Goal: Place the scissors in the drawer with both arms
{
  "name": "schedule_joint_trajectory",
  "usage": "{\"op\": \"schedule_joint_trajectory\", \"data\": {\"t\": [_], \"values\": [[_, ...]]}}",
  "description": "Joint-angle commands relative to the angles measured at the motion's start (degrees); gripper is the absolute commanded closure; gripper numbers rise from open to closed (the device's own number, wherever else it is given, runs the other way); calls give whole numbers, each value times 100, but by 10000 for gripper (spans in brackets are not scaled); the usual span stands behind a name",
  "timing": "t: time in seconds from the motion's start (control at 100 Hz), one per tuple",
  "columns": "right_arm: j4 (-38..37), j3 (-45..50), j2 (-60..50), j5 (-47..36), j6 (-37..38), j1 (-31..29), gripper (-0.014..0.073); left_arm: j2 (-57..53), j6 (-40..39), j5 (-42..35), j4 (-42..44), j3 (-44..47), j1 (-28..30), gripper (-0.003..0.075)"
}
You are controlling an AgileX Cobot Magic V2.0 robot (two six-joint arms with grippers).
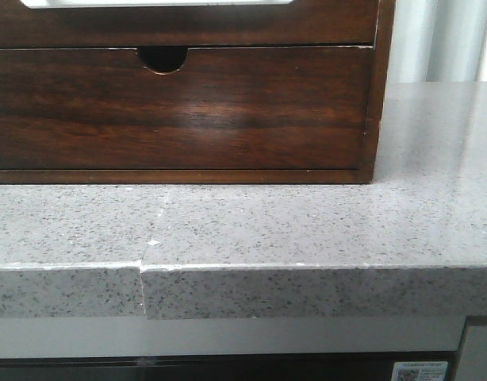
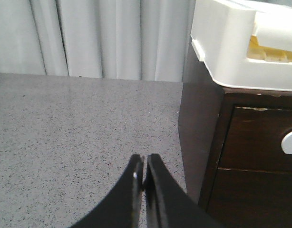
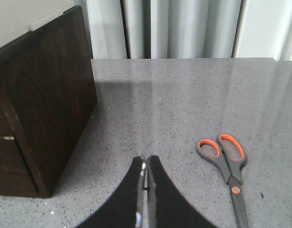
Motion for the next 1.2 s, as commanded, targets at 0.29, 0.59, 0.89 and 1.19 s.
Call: {"op": "schedule_joint_trajectory", "data": {"t": [0.29, 0.59, 0.89, 1.19], "values": [[22, -420, 815, -461, -24, -33, 662, 374, -43, -319, -1, -269, -9, 741], [22, -420, 859, -461, -24, -33, 662, 374, -43, -319, -15, -269, -9, 741], [-257, -420, 887, -450, -24, -33, 543, 374, -43, -334, 56, -269, -9, 502], [-255, -420, 904, -461, -24, -33, 61, 374, -43, -334, 166, -269, -9, 28]]}}
